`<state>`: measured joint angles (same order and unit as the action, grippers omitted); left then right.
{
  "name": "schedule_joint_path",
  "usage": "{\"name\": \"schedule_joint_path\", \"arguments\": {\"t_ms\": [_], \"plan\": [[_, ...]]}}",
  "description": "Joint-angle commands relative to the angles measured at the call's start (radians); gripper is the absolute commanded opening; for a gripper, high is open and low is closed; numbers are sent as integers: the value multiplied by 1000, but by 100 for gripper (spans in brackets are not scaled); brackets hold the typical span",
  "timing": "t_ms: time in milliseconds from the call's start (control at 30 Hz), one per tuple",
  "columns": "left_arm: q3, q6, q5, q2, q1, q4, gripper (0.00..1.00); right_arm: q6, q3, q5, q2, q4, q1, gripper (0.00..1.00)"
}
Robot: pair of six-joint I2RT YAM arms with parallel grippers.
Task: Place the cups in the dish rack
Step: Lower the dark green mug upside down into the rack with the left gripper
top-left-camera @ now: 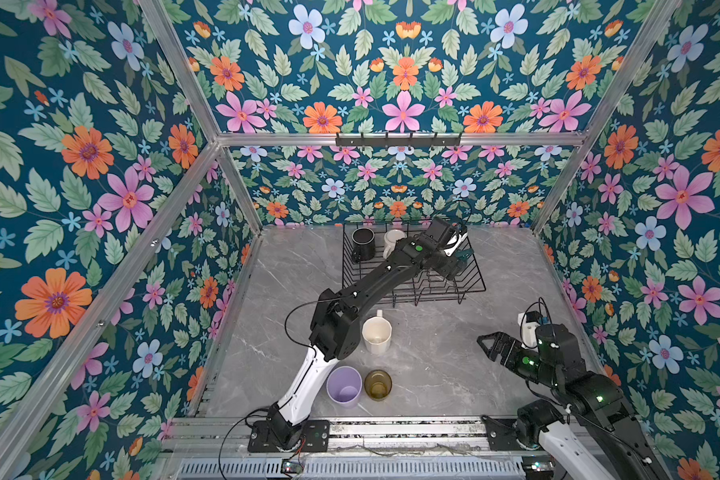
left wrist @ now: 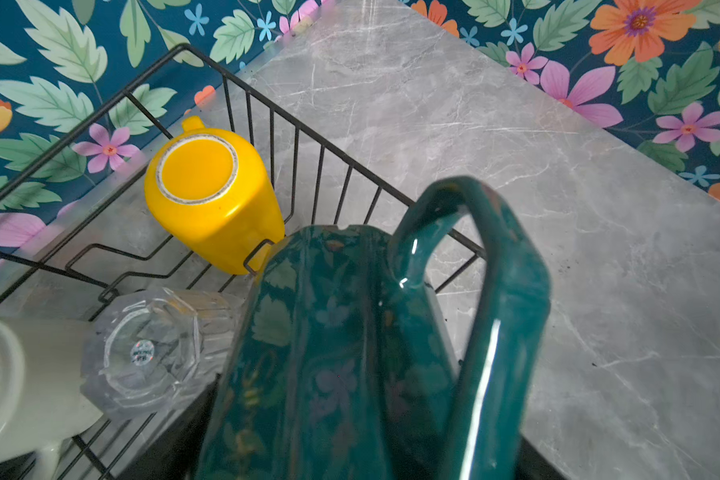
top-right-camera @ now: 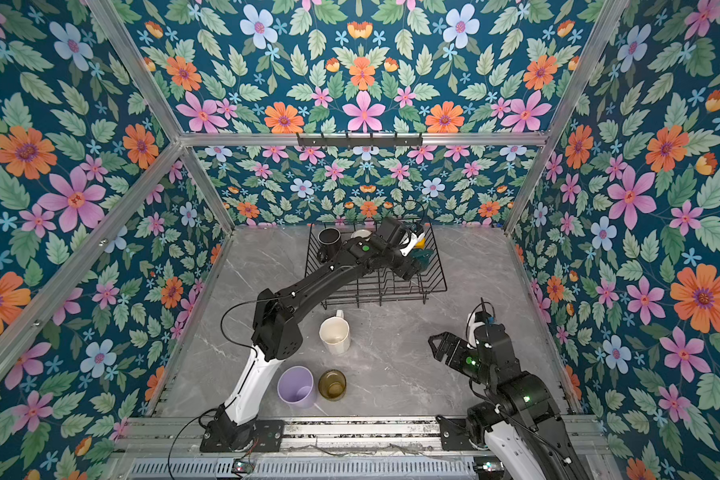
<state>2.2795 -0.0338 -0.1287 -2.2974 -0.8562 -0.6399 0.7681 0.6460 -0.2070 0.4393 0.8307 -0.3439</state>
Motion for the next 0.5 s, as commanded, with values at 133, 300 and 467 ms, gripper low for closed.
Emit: {"name": "schedule_joint_path", "arguments": {"t_ms": [133,300,467], "plan": [[-11,-36,-21,2,-8,-25,0,3,-1,-13,10,-27,-1,95],[-10,-39,-18,-21,-14,-22,0,7,-2,-17,10,-29,-1,95],[-8,-40,-18,-47,-18,-6,0,11,-6,-20,2,-25,0,94]]}}
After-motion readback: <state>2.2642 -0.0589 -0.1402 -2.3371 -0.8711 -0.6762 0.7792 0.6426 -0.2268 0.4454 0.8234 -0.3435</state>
